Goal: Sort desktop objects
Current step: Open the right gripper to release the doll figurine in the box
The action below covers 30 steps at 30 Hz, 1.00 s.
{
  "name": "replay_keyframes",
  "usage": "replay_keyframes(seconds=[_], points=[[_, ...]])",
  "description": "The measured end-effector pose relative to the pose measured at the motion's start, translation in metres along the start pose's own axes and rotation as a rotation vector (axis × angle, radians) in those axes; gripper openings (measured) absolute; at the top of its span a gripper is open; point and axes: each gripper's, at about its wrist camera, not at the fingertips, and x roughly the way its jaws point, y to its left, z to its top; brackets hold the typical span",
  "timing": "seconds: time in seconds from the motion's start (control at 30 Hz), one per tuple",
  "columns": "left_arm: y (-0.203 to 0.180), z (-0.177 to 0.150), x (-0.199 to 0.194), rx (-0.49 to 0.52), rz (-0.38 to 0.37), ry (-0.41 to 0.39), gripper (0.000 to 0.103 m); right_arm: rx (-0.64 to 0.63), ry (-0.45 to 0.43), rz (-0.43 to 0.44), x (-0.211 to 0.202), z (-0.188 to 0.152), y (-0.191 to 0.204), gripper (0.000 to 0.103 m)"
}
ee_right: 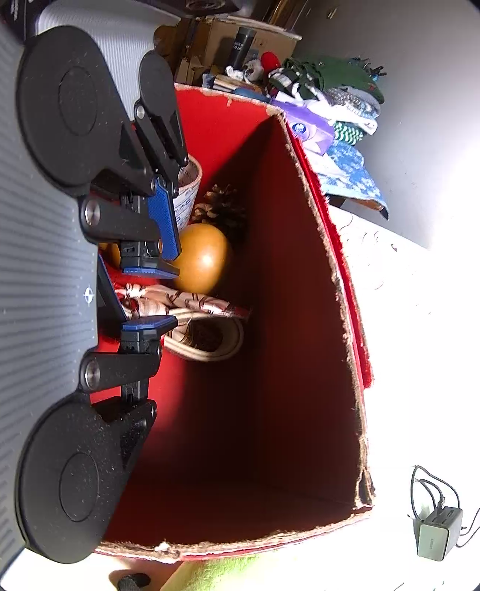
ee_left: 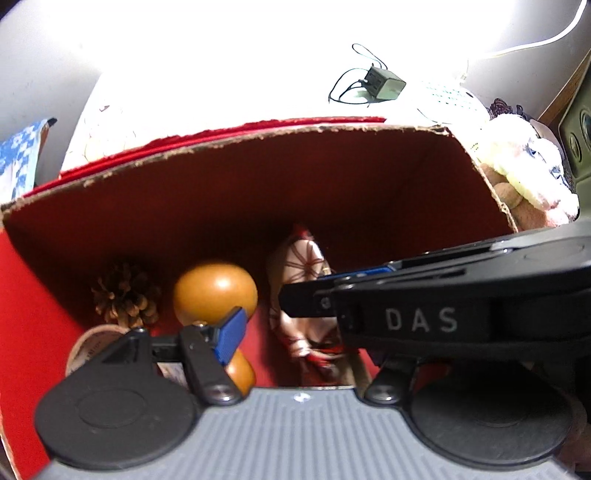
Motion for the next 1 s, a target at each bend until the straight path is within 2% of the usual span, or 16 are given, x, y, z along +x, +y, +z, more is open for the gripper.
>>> replay_keyframes(seconds=[0.13, 0.47, 1.0], points=[[-0.0001, -0.0022, -0.0024, 0.011, 0.012, -0.017, 0.067, 0.000, -0.041, 0.017, -0.0046, -0.0024, -0.0008, 0.026], [-0.0043, -0.0053, -0.0073, 0.039, 0.029, -0.061, 0.068, -0.017, -0.115, -0.014, -0.0090, -0.0053, 0.0035, 0.025], [-0.0064, -0.0051, -0.0080, 0.039, 0.072, -0.089, 0.069, -0.040, -0.149, -0.077, -0.0091, -0.0079, 0.0061, 0.026]])
